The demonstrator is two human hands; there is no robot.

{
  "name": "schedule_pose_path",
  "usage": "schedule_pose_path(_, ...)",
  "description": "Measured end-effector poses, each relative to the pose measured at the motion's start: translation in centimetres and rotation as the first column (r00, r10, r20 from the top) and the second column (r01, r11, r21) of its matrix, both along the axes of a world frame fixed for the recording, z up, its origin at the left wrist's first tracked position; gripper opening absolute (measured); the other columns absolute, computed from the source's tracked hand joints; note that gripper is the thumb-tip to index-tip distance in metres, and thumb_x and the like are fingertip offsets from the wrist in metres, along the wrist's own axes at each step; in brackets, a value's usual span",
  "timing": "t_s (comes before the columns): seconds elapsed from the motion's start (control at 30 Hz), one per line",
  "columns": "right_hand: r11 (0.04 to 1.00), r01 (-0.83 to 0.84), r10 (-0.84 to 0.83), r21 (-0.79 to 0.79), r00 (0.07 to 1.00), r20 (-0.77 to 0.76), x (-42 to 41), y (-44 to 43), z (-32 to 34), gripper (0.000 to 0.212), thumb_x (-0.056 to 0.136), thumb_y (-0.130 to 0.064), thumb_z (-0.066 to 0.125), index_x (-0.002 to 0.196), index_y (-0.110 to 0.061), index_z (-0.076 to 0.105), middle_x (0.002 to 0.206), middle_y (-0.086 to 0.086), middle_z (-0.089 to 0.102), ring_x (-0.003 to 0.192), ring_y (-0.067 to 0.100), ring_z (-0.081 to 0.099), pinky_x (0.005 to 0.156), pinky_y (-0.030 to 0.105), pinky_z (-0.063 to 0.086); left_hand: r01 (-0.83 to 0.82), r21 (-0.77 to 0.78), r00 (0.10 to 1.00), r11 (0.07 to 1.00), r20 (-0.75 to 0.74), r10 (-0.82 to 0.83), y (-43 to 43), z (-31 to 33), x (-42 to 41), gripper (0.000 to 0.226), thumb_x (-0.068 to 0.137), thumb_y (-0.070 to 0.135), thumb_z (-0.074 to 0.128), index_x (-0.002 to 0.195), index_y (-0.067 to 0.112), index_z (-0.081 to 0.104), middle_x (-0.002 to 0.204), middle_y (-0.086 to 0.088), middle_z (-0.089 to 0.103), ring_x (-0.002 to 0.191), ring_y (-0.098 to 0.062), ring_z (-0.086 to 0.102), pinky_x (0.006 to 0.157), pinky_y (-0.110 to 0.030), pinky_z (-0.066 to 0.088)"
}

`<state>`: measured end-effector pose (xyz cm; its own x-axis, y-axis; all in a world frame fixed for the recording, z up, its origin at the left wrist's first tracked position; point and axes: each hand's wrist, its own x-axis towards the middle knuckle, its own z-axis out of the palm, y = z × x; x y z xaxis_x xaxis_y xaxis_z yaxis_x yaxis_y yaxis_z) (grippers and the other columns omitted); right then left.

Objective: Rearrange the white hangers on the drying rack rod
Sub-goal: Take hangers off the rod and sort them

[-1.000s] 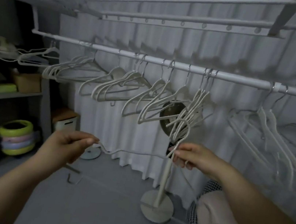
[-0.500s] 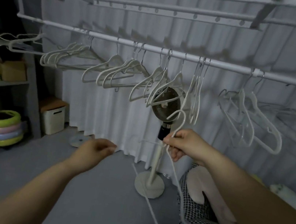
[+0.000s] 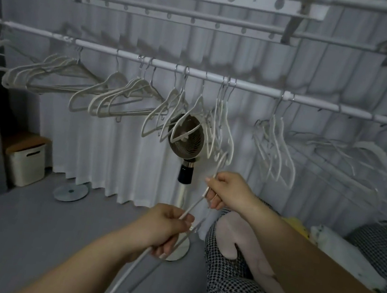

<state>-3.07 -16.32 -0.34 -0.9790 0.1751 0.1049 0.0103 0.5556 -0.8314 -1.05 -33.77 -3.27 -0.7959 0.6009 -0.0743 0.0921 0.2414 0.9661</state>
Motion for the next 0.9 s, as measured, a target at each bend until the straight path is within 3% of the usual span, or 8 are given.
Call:
schedule_pose_path(0.1, 0.983, 0.143, -0.124, 0.115, 0.979, -0.164, 0.3, 2.2, 1.0, 0.023, 0.09, -0.028, 0.051, 0.073, -0.015, 0.058, 0.059, -0.002, 0.057, 0.039, -0.001, 0.053, 0.048, 0.017, 0.043, -0.041, 0.046, 0.998, 0.998, 0.044, 0.039, 1.5, 0.0, -0.3, 0.021, 0.093, 0.01, 0.043, 0.077, 0.017, 0.055, 0.02, 0.003, 0.037, 0.016, -0.006, 0.029, 0.025, -0.01, 0.022)
schedule_pose_path(0.17, 0.914, 0.339, -0.251, 0.224, 0.905, -0.344, 0.3, 4.1, 1.7, 0.018, 0.09, -0.022, 0.052, 0.087, -0.009, 0.064, 0.071, 0.003, 0.062, 0.066, 0.009, 0.06, 0.059, 0.021, 0.042, -0.038, 0.085, 0.997, 0.996, 0.072, 0.032, 2.8, 0.1, -0.3, 0.021, 0.093, 0.011, 0.044, 0.076, 0.014, 0.056, 0.02, 0.003, 0.037, 0.016, -0.006, 0.028, 0.025, -0.01, 0.021)
schedule_pose_path(0.23, 0.799, 0.489, -0.32, 0.349, 0.838, -0.443, -0.1, 6.2, 2.6, 0.021, 0.088, -0.016, 0.052, 0.102, -0.005, 0.064, 0.099, 0.013, 0.064, 0.101, 0.026, 0.054, 0.081, 0.03, 0.04, -0.023, 0.114, 0.996, 0.993, 0.086, 0.013, 4.3, 0.4, -0.6, 0.022, 0.092, 0.013, 0.045, 0.073, 0.012, 0.055, 0.021, 0.003, 0.037, 0.016, -0.007, 0.028, 0.025, -0.01, 0.021)
schedule_pose_path(0.33, 0.649, 0.559, -0.357, 0.517, 0.823, -0.442, -1.6, 9.0, 3.7, 0.034, 0.088, -0.021, 0.052, 0.121, -0.012, 0.055, 0.131, 0.011, 0.046, 0.124, 0.028, 0.031, 0.1, 0.032, 0.023, -0.018, 0.131, 0.996, 0.991, 0.089, 0.006, 7.0, 1.1, -1.8, 0.022, 0.093, 0.015, 0.045, 0.072, 0.012, 0.053, 0.021, 0.003, 0.038, 0.017, -0.007, 0.028, 0.026, -0.01, 0.021)
schedule_pose_path(0.47, 0.597, 0.538, -0.399, 0.595, 0.843, -0.361, -4.2, 12.0, 4.3, 0.054, 0.087, -0.031, 0.053, 0.136, -0.017, 0.037, 0.15, 0.009, 0.02, 0.136, 0.027, 0.014, 0.108, 0.037, 0.015, -0.012, 0.154, 0.996, 0.988, 0.091, -0.002, 10.3, 2.3, -3.9, 0.024, 0.093, 0.014, 0.044, 0.073, 0.016, 0.056, 0.022, 0.003, 0.039, 0.017, -0.007, 0.028, 0.026, -0.01, 0.021)
schedule_pose_path(0.63, 0.719, 0.488, -0.459, 0.495, 0.868, -0.189, -6.8, 15.2, 4.4, 0.078, 0.084, -0.037, 0.056, 0.145, -0.018, 0.011, 0.153, 0.008, 0.012, 0.136, 0.03, 0.019, 0.107, 0.041, 0.025, 0.03, 0.178, 0.996, 0.984, 0.081, -0.045, 14.5, 3.3, -5.7, 0.027, 0.094, 0.016, 0.043, 0.068, 0.014, 0.053, 0.023, 0.003, 0.04, 0.017, -0.006, 0.03, 0.026, -0.009, 0.02)
schedule_pose_path(0.73, 0.807, 0.425, -0.408, 0.41, 0.903, -0.133, -7.6, 17.2, 4.1, 0.08, 0.085, -0.027, 0.055, 0.145, -0.017, 0.004, 0.149, 0.01, 0.019, 0.126, 0.029, 0.038, 0.094, 0.033, 0.039, 0.008, 0.201, 0.998, 0.98, 0.06, -0.021, 16.6, 3.4, -6.7, 0.028, 0.095, 0.017, 0.041, 0.069, 0.013, 0.05, 0.023, 0.002, 0.041, 0.017, -0.007, 0.03, 0.025, -0.011, 0.02)
schedule_pose_path(0.9, 0.899, 0.354, -0.334, 0.259, 0.935, -0.117, -8.0, 19.6, 4.0, 0.08, 0.086, -0.021, 0.056, 0.145, -0.018, 0.002, 0.136, 0.011, 0.043, 0.098, 0.019, 0.051, 0.075, 0.023, 0.041, -0.062, 0.216, 0.998, 0.974, 0.018, 0.059, 19.2, 4.3, -8.8, 0.026, 0.095, 0.015, 0.042, 0.071, 0.01, 0.052, 0.022, 0.001, 0.041, 0.017, -0.006, 0.03, 0.026, -0.009, 0.02)
